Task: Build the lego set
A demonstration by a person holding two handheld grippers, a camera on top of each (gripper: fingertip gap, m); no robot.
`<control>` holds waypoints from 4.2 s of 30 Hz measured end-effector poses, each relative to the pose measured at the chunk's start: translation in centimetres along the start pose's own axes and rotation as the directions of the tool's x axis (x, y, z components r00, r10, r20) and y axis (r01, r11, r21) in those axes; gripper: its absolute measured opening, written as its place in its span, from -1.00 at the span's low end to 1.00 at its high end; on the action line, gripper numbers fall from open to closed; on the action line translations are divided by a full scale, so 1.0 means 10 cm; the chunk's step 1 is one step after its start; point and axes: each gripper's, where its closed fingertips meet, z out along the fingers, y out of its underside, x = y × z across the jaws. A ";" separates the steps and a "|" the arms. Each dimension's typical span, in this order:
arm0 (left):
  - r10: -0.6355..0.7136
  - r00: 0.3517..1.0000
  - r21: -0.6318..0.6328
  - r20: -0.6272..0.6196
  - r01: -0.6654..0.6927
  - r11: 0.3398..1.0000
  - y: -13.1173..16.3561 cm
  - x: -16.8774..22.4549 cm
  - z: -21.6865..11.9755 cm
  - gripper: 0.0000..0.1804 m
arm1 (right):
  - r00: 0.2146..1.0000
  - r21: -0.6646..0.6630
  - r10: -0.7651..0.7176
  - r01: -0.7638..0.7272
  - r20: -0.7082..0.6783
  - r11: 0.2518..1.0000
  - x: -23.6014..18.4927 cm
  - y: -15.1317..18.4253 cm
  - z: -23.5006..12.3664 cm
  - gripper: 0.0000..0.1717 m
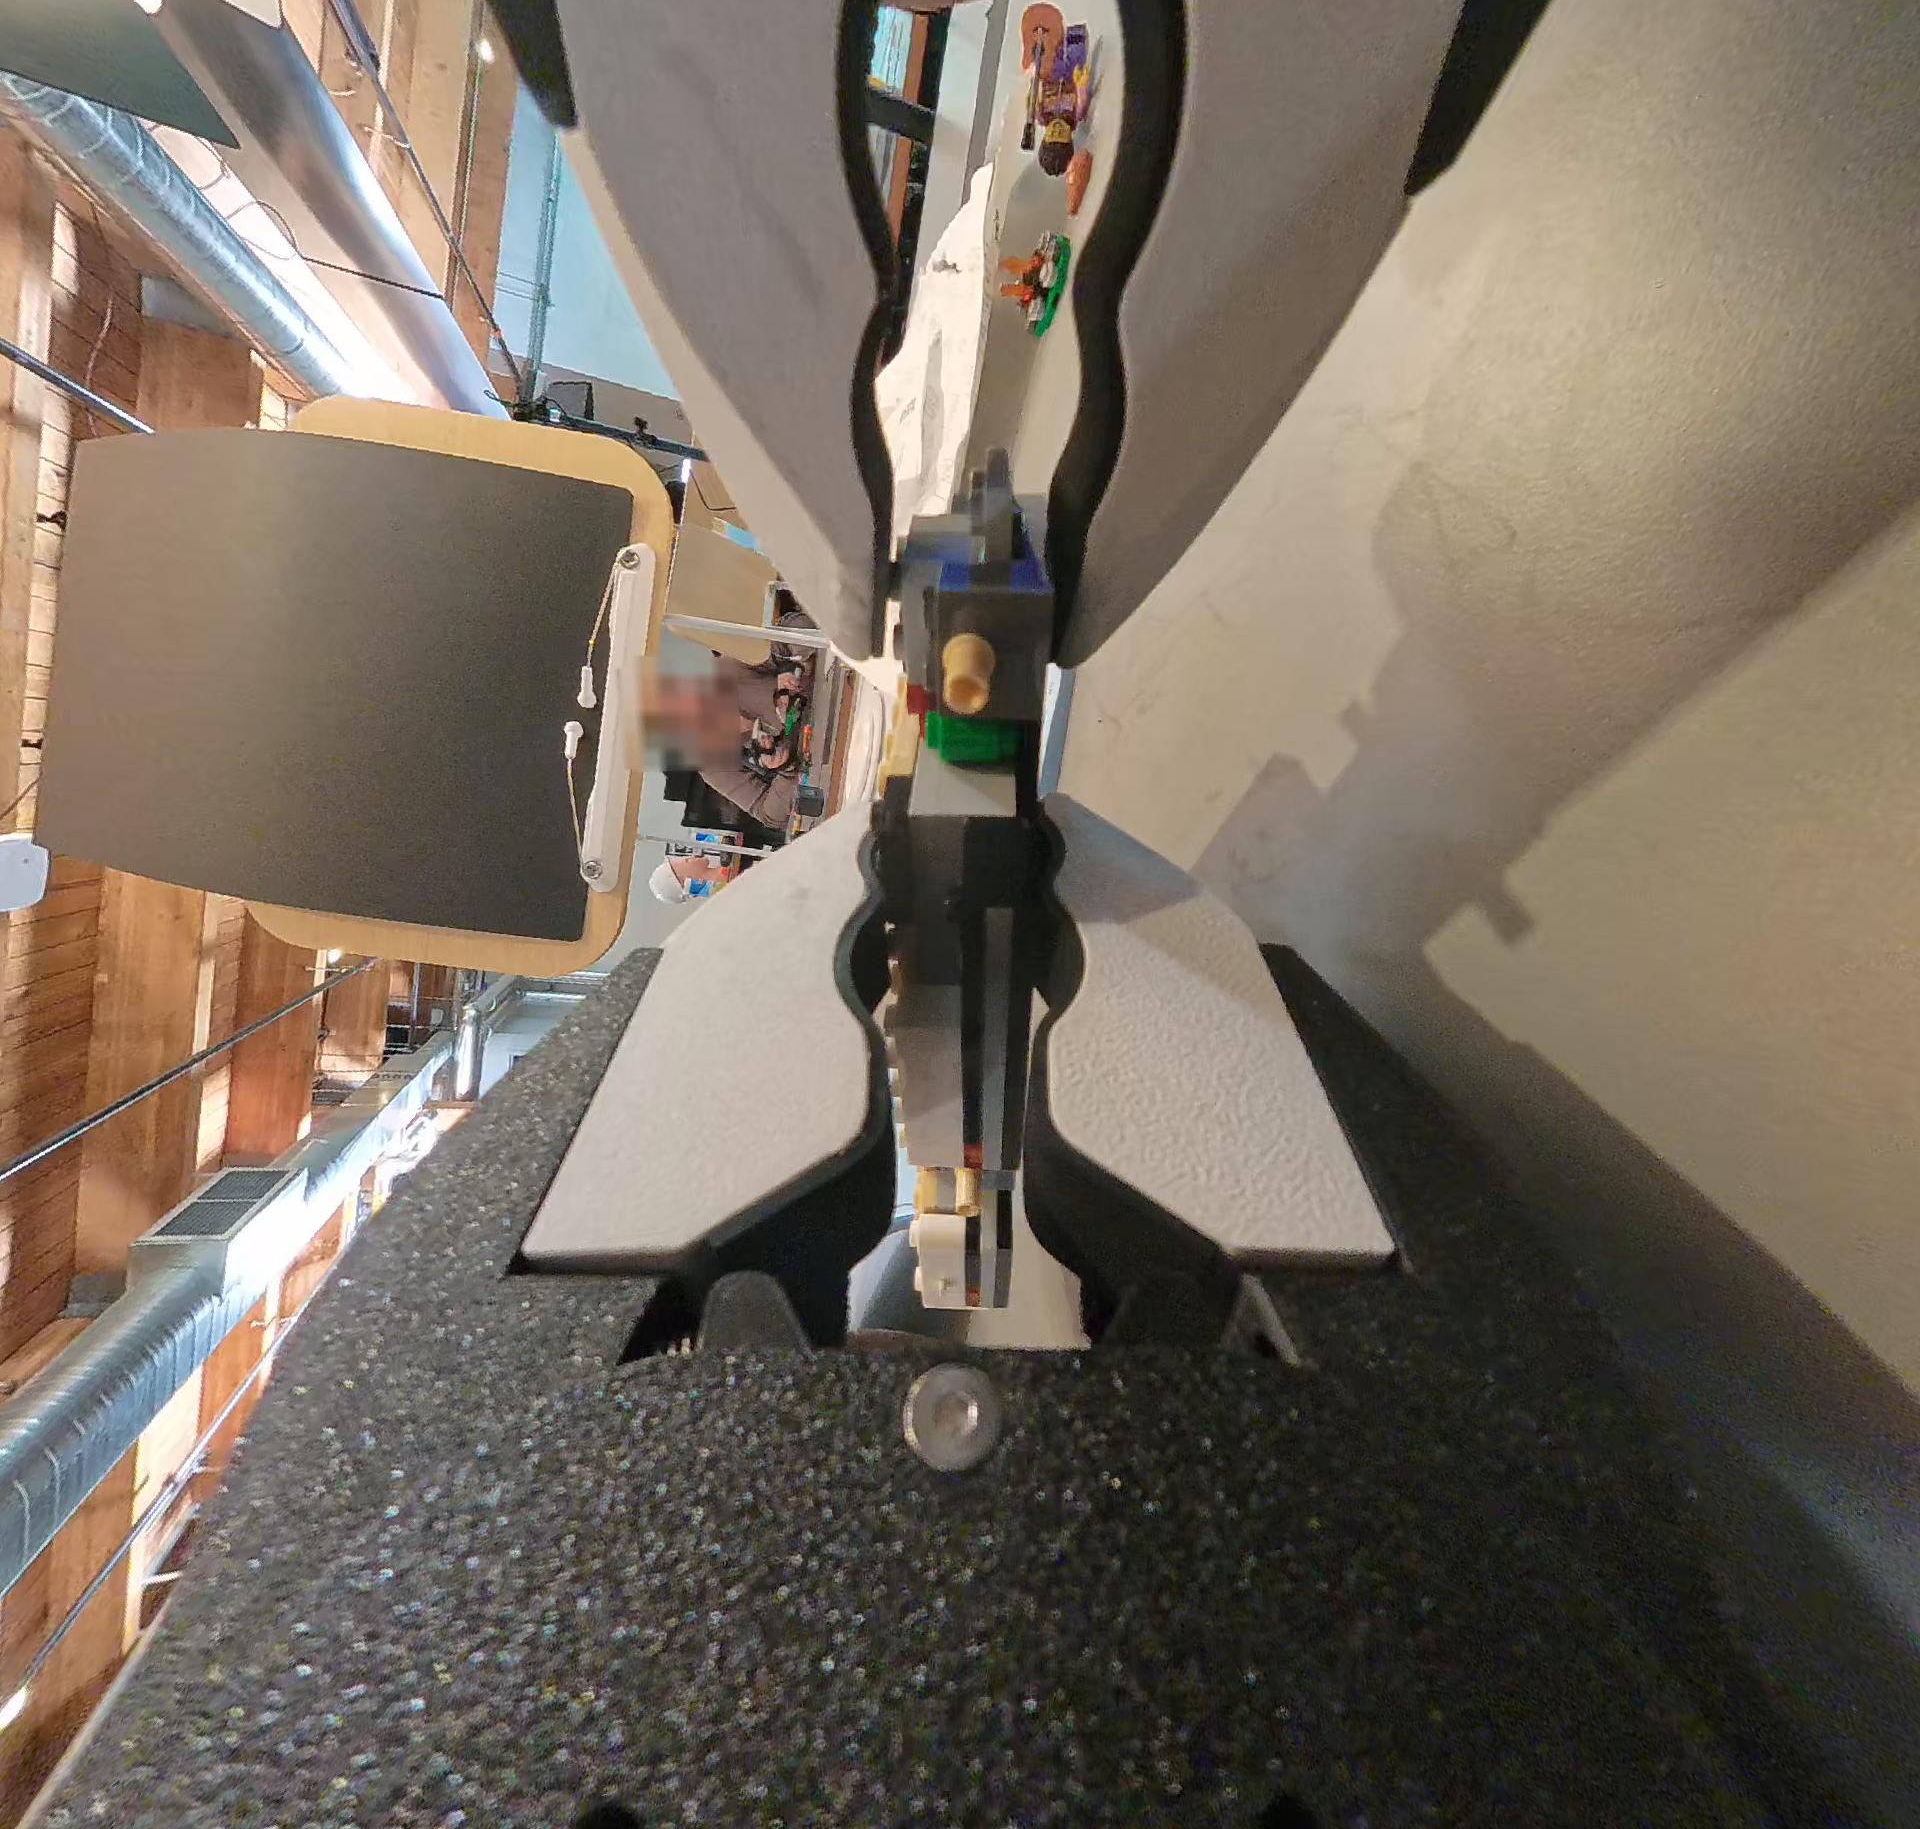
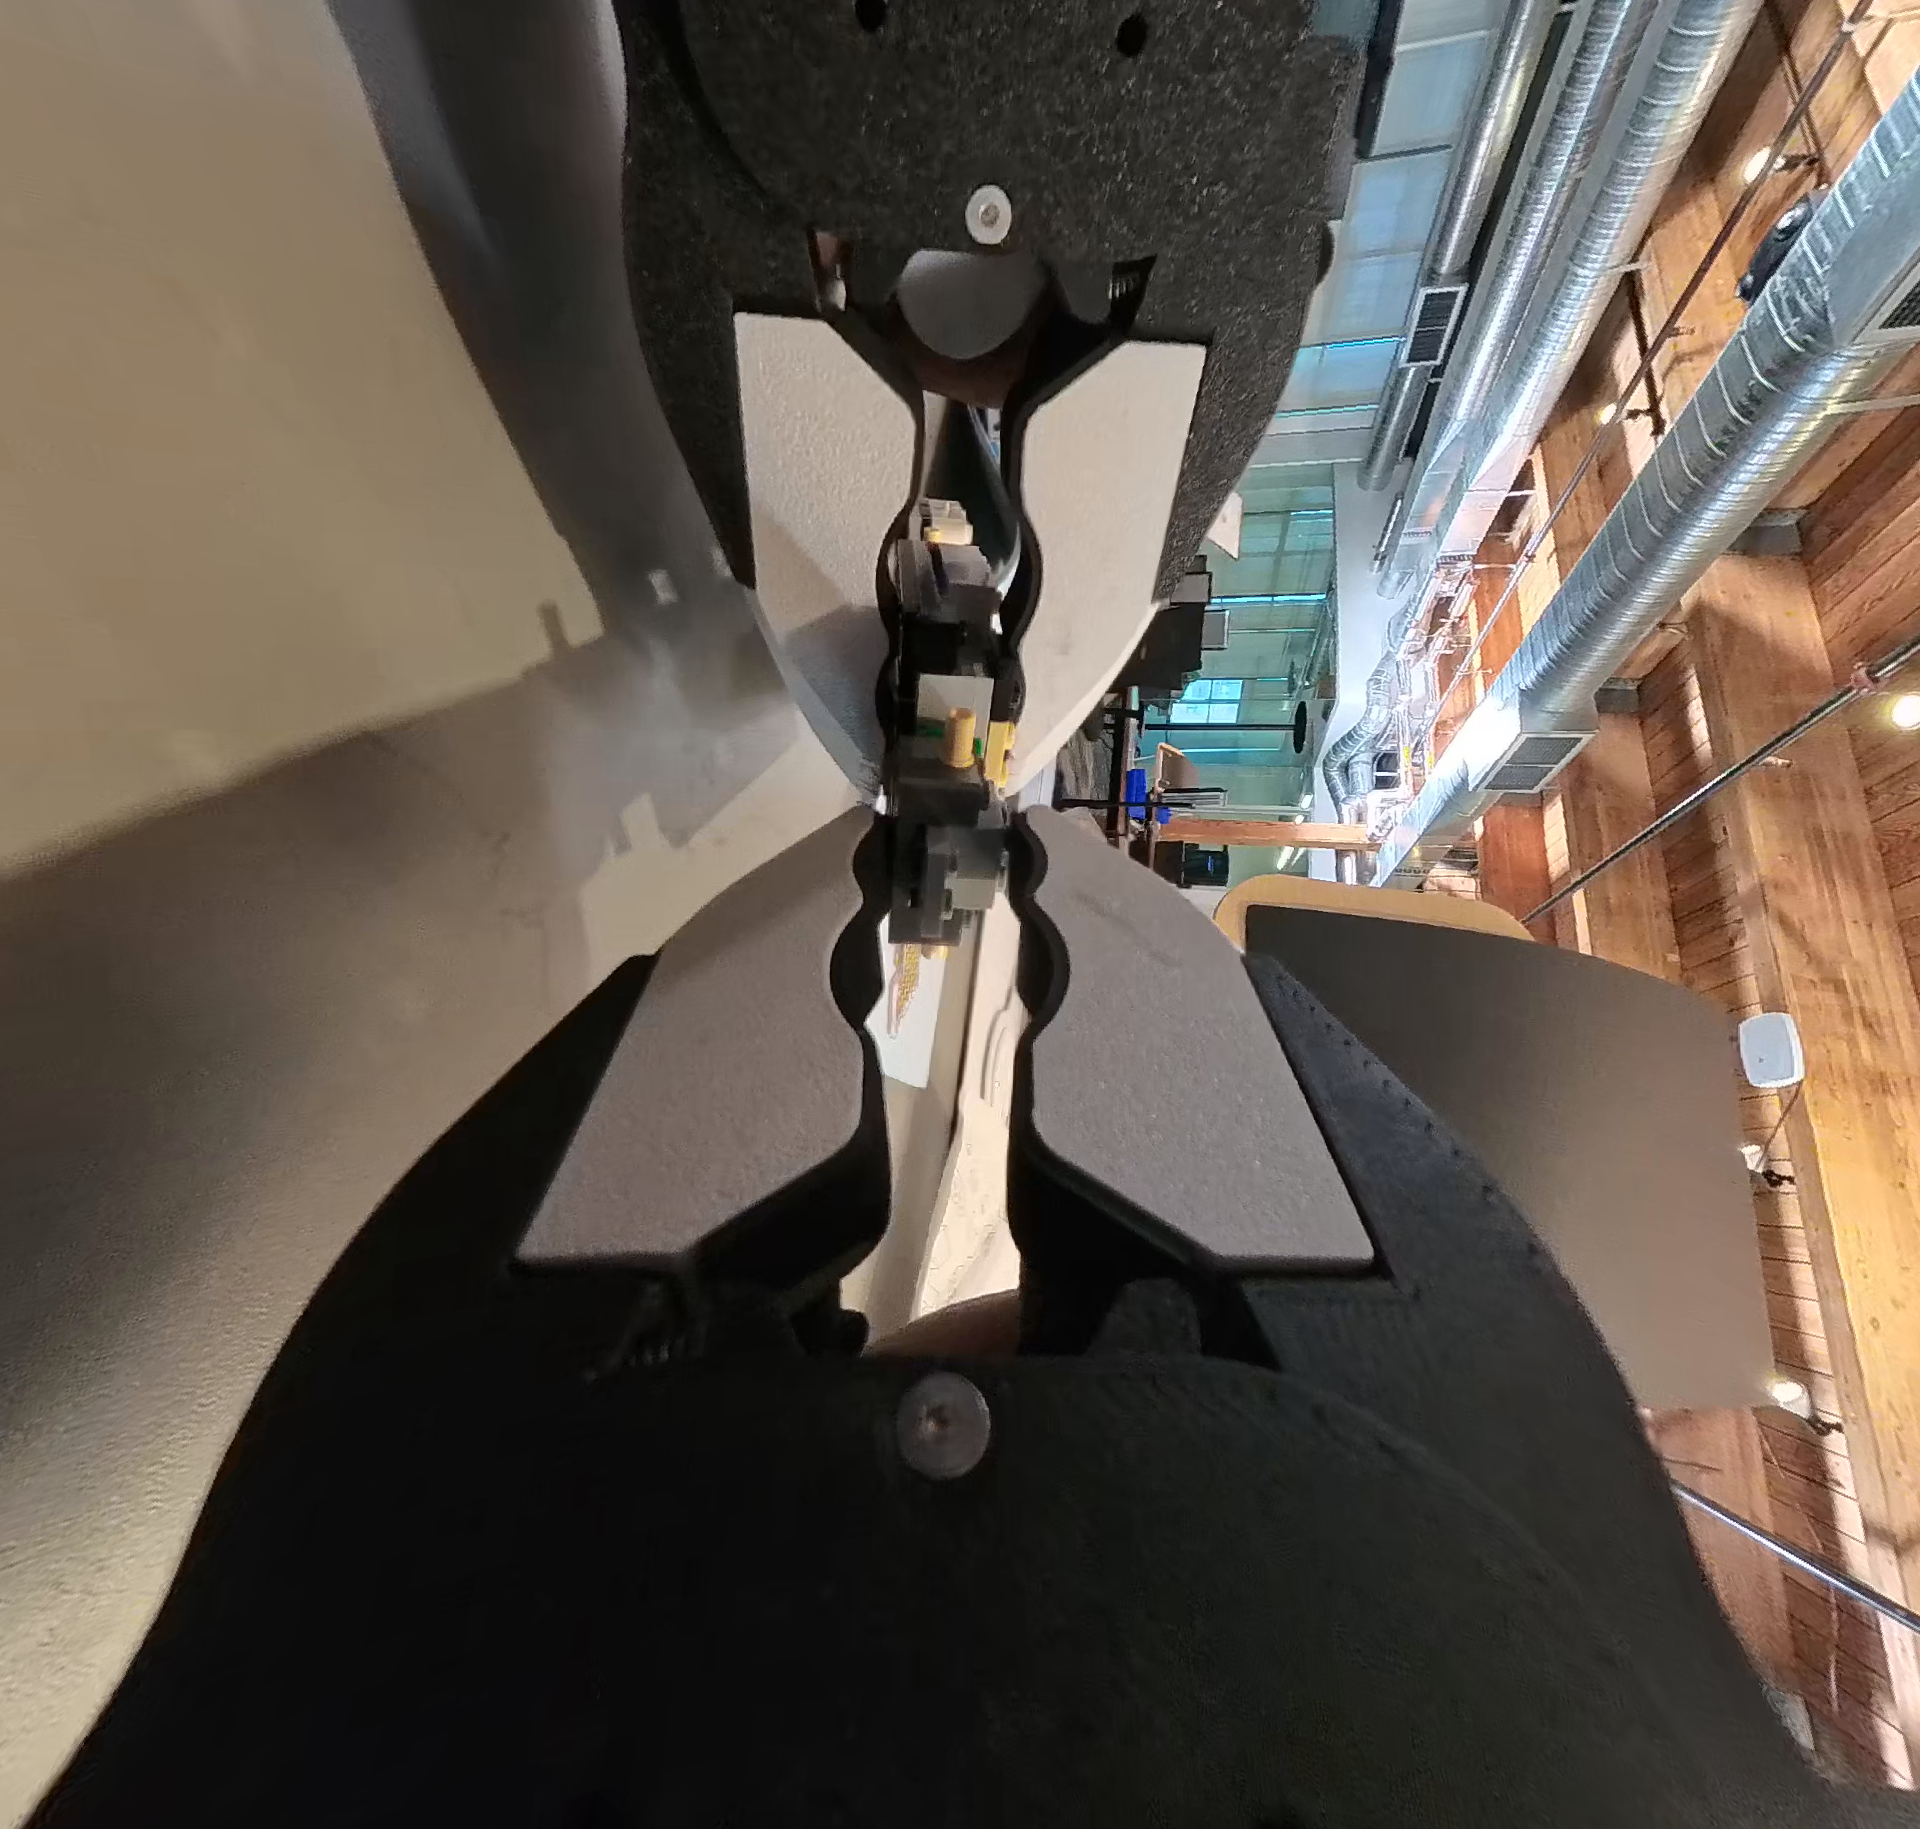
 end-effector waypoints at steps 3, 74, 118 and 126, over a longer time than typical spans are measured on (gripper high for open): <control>0.011 1.000 0.000 -0.002 -0.011 1.000 -0.01 0.01 0.01 -0.74 | 1.000 0.006 0.010 -0.010 0.020 1.000 0.00 0.00 -0.01 -0.76; 0.141 0.989 0.002 0.035 -0.141 0.990 -0.11 0.09 -0.03 -0.73 | 0.999 -0.020 0.015 -0.016 -0.047 1.000 -0.11 0.02 0.00 -0.76; 0.119 0.993 -0.030 -0.012 -0.119 0.992 -0.10 0.07 0.06 -0.73 | 0.999 0.015 0.052 -0.052 -0.009 0.999 -0.09 0.04 -0.06 -0.78; 0.117 0.993 -0.017 -0.013 -0.118 0.993 -0.14 0.07 0.08 -0.73 | 0.998 0.026 0.059 -0.059 0.003 0.998 -0.08 0.05 -0.09 -0.78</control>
